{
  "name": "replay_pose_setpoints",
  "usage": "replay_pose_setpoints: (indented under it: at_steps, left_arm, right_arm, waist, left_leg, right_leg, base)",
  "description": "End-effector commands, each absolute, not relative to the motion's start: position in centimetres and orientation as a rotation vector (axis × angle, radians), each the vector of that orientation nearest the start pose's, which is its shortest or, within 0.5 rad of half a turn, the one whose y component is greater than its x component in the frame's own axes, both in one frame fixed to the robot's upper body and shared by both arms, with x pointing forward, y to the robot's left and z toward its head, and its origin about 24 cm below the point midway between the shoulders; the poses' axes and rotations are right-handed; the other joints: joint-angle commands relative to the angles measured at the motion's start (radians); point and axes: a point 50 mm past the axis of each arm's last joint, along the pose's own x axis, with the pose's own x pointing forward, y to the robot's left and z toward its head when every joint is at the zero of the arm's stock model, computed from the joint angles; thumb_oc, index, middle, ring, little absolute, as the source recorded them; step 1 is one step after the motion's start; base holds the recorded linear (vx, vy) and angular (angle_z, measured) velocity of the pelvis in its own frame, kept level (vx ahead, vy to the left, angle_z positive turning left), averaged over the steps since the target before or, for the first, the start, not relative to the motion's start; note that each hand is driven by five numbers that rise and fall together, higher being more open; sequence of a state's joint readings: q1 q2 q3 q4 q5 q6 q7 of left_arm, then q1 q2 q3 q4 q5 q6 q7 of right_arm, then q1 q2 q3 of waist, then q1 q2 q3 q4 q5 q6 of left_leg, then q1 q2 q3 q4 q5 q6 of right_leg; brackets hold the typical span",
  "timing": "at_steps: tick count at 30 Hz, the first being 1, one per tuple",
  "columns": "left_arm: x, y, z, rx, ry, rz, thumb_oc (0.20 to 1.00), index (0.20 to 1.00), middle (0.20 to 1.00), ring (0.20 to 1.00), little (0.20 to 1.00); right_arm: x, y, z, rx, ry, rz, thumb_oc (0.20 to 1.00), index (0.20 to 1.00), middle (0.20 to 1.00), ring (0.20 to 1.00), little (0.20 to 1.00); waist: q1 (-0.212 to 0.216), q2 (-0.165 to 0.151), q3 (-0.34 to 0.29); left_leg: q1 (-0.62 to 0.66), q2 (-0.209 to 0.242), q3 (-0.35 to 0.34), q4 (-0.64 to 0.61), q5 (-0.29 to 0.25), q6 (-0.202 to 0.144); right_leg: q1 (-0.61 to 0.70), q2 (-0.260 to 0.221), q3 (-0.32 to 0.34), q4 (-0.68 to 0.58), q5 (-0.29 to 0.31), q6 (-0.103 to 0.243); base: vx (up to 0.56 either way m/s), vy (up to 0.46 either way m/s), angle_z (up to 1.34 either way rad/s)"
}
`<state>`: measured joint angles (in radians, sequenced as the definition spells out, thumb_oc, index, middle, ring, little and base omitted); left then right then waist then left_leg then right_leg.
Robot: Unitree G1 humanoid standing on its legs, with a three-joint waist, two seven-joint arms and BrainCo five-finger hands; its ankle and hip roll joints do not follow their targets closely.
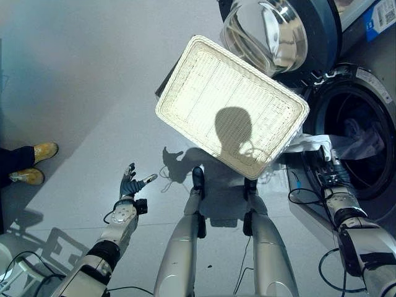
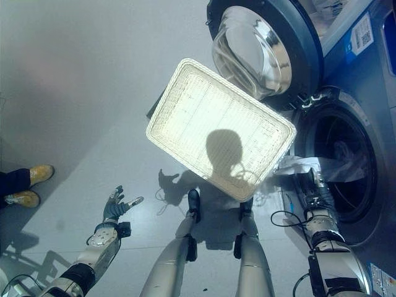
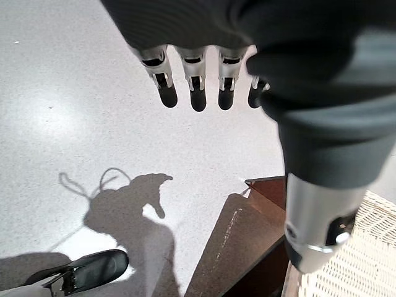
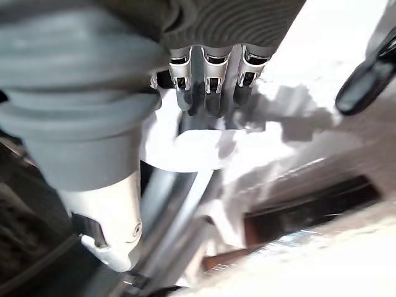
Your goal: Put the clothes into the washing machine.
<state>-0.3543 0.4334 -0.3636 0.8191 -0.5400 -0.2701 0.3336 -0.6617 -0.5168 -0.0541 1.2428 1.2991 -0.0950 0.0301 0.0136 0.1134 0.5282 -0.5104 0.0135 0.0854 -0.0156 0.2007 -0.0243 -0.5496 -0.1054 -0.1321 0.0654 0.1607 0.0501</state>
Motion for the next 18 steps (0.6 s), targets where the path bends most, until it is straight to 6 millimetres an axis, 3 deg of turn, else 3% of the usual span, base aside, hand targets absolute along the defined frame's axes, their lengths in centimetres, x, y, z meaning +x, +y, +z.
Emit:
replay_pose_setpoints:
  at_steps: [1, 2, 3, 6, 7, 9, 10, 11, 12, 16, 18]
  left_arm:
    - [28.7, 23.8, -2.3, 0.086, 0.282, 0.314, 1.000, 1.000, 1.000, 1.000, 1.000]
    - [28.5, 23.5, -2.8, 0.062, 0.303, 0.297, 1.000, 1.000, 1.000, 1.000, 1.000]
    - [27.6, 22.7, -4.3, -0.029, 0.376, 0.219, 1.000, 1.000, 1.000, 1.000, 1.000]
    - [26.5, 22.1, -5.8, -0.106, 0.445, 0.139, 1.000, 1.000, 1.000, 1.000, 1.000]
    - [25.7, 22.0, -6.7, -0.142, 0.487, 0.101, 1.000, 1.000, 1.000, 1.000, 1.000]
    - [25.4, 22.0, -7.0, -0.154, 0.501, 0.091, 1.000, 1.000, 1.000, 1.000, 1.000]
    - [23.2, 22.7, -8.9, -0.184, 0.599, 0.090, 1.000, 1.000, 1.000, 1.000, 1.000]
    - [23.1, 22.7, -9.0, -0.187, 0.605, 0.091, 1.000, 1.000, 1.000, 1.000, 1.000]
    - [21.2, 23.1, -10.4, -0.178, 0.685, 0.094, 1.000, 1.000, 1.000, 1.000, 1.000]
    - [18.3, 23.6, -12.1, -0.169, 0.796, 0.107, 1.000, 1.000, 1.000, 1.000, 1.000]
    - [15.9, 23.9, -13.3, -0.167, 0.880, 0.114, 1.000, 1.000, 1.000, 1.000, 1.000]
  right_arm:
    - [31.6, -32.0, 1.9, 0.664, 0.214, -0.538, 1.000, 1.000, 1.000, 1.000, 1.000]
    - [31.5, -31.4, 1.4, 0.612, 0.238, -0.507, 1.000, 1.000, 1.000, 1.000, 1.000]
    - [31.2, -28.9, -0.3, 0.493, 0.282, -0.399, 1.000, 1.000, 1.000, 1.000, 1.000]
    - [30.2, -26.4, -2.5, 0.409, 0.342, -0.295, 1.000, 1.000, 1.000, 1.000, 1.000]
    - [29.2, -24.6, -3.9, 0.336, 0.369, -0.208, 1.000, 1.000, 1.000, 1.000, 1.000]
    - [28.8, -24.3, -4.4, 0.319, 0.390, -0.192, 1.000, 1.000, 1.000, 1.000, 1.000]
    - [25.7, -23.7, -7.0, 0.206, 0.463, -0.105, 1.000, 1.000, 1.000, 1.000, 1.000]
    - [25.5, -23.7, -7.1, 0.194, 0.469, -0.109, 1.000, 1.000, 1.000, 1.000, 1.000]
    - [23.1, -23.9, -9.0, 0.112, 0.574, -0.096, 1.000, 1.000, 1.000, 1.000, 1.000]
    - [20.0, -24.1, -11.1, 0.040, 0.714, -0.088, 1.000, 1.000, 1.000, 1.000, 1.000]
    - [17.8, -24.3, -12.2, -0.034, 0.784, -0.085, 1.000, 1.000, 1.000, 1.000, 1.000]
  waist:
    - [-0.003, -0.001, -0.008]
    - [-0.003, -0.004, -0.008]
    - [-0.006, -0.017, -0.008]
    - [-0.011, -0.031, -0.008]
    - [-0.015, -0.042, -0.008]
    - [-0.017, -0.045, -0.008]
    - [-0.022, -0.059, -0.047]
    - [-0.021, -0.060, -0.053]
    - [-0.023, -0.071, -0.100]
    - [-0.020, -0.083, -0.175]
    - [-0.015, -0.090, -0.231]
  left_leg:
    - [0.021, -0.084, 0.062, 0.100, -0.153, 0.015]
    - [0.028, -0.085, 0.062, 0.105, -0.159, 0.015]
    - [0.064, -0.087, 0.065, 0.113, -0.169, 0.014]
    - [0.122, -0.087, 0.065, 0.110, -0.178, 0.014]
    - [0.168, -0.083, 0.069, 0.106, -0.177, 0.014]
    - [0.184, -0.082, 0.070, 0.104, -0.178, 0.014]
    - [0.253, -0.074, 0.067, 0.092, -0.189, 0.012]
    - [0.253, -0.074, 0.068, 0.091, -0.188, 0.012]
    - [0.302, -0.069, 0.060, 0.076, -0.193, 0.009]
    - [0.374, -0.065, 0.045, 0.047, -0.196, 0.006]
    - [0.428, -0.063, 0.029, 0.037, -0.207, 0.008]
  right_leg:
    - [0.002, 0.016, -0.043, 0.067, -0.067, 0.053]
    - [0.010, 0.015, -0.044, 0.063, -0.066, 0.053]
    - [0.049, 0.014, -0.044, 0.062, -0.075, 0.050]
    - [0.109, 0.016, -0.043, 0.061, -0.089, 0.046]
    - [0.157, 0.016, -0.039, 0.061, -0.097, 0.041]
    - [0.174, 0.016, -0.038, 0.062, -0.101, 0.040]
    - [0.252, 0.014, -0.032, 0.060, -0.126, 0.040]
    - [0.253, 0.014, -0.031, 0.057, -0.125, 0.039]
    - [0.314, 0.011, -0.032, 0.042, -0.138, 0.041]
    - [0.400, 0.017, -0.038, 0.009, -0.145, 0.041]
    - [0.458, 0.024, -0.046, 0.000, -0.160, 0.036]
  base:
    - [-0.02, 0.094, -0.04]
    - [-0.04, 0.151, -0.07]
    - [-0.04, 0.153, -0.07]
    - [-0.03, 0.096, -0.04]
    - [-0.04, 0.077, -0.04]
    - [0.00, 0.052, -0.01]
    - [0.03, 0.032, 0.01]
    - [0.13, 0.029, 0.20]
    - [0.12, -0.012, 0.22]
    - [0.16, -0.024, 0.10]
    - [0.21, -0.050, 0.10]
